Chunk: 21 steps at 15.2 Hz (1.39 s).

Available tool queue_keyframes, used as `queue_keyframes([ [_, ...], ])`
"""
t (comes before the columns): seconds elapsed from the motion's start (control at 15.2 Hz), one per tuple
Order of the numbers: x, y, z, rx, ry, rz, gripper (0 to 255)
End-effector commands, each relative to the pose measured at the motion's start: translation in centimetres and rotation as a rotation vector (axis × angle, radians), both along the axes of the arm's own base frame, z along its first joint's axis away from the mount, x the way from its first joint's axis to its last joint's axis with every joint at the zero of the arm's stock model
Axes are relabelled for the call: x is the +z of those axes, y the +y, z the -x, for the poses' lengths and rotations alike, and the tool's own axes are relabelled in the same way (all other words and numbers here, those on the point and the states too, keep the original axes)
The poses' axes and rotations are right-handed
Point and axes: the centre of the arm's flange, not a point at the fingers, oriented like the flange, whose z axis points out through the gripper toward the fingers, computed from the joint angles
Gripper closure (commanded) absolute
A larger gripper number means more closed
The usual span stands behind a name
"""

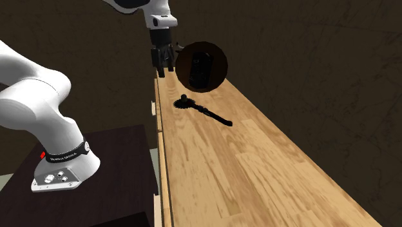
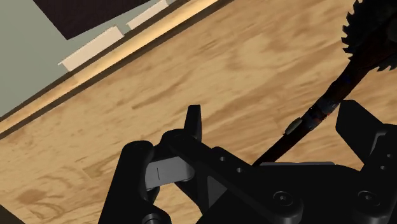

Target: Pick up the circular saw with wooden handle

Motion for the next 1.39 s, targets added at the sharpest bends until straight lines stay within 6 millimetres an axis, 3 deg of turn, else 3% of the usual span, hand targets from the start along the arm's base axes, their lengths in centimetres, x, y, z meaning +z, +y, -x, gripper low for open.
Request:
queue_keyframes([
  [0.0,-1.9,0.8,-1.5,-0.070,-0.005,0.000,0],
  [0.53,-9.5,4.1,-8.2,-0.331,-0.020,0.005,0],
  [1.06,-17.1,5.5,-15.7,-0.591,-0.034,0.010,0],
  [1.32,-18.8,5.5,-15.9,-0.597,-0.035,0.010,0],
])
